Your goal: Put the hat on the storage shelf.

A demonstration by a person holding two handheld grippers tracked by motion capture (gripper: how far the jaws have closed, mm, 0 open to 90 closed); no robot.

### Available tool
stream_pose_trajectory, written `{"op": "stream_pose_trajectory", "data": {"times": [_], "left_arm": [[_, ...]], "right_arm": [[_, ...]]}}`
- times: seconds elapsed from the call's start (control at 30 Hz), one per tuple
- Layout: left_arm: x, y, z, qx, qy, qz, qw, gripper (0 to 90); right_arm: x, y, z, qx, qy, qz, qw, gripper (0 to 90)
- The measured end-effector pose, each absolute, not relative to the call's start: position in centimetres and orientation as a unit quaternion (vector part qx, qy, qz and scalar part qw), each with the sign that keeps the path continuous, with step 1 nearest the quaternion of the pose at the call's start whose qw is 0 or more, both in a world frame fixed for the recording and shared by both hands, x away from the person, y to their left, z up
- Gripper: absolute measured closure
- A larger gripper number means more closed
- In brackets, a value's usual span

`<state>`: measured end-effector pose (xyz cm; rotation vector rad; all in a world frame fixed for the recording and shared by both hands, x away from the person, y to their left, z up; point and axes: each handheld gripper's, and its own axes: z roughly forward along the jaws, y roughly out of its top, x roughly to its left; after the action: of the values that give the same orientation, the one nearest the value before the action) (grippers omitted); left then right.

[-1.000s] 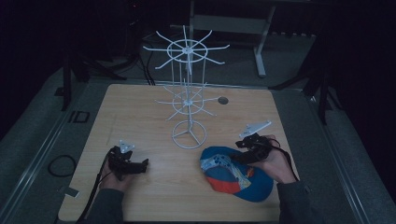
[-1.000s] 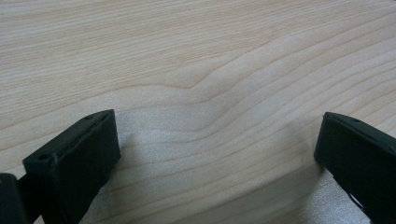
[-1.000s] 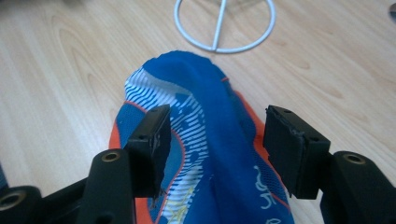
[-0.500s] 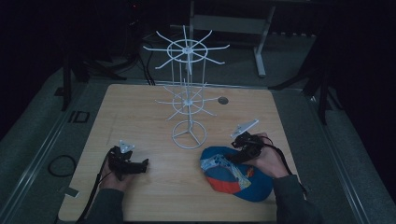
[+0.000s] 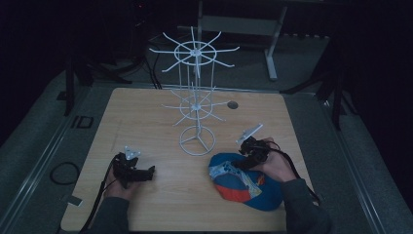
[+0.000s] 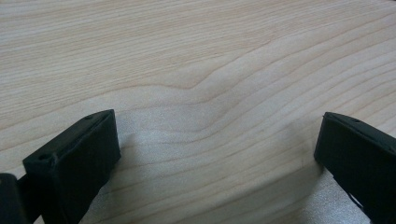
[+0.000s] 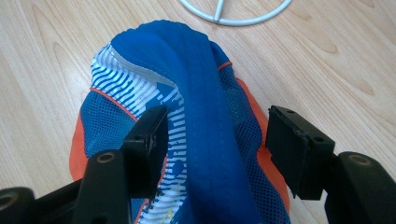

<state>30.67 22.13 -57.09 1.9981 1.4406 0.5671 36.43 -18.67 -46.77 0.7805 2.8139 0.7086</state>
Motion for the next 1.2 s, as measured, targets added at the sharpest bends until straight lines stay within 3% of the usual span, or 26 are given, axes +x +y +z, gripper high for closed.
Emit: {"op": "stream_pose_trajectory", "data": {"times": [0.5,0.7,0.93,1.2], "left_arm": [[30.7,22.1,-57.1,0.753,0.544,0.213,0.302,0.2],[30.7,22.1,-57.1,0.753,0.544,0.213,0.302,0.2],[30.7,22.1,-57.1,0.753,0.544,0.213,0.302,0.2],[30.7,22.1,-57.1,0.753,0.544,0.214,0.302,0.2]], "right_arm": [[37.7,-17.8,-48.5,0.255,0.943,0.207,0.047,38.2],[37.8,-17.2,-49.2,0.24,0.951,0.19,0.036,51.1],[37.5,-17.0,-49.2,0.226,0.955,0.192,0.032,86.0],[36.8,-17.6,-48.0,0.221,0.948,0.223,0.056,87.8]]}}
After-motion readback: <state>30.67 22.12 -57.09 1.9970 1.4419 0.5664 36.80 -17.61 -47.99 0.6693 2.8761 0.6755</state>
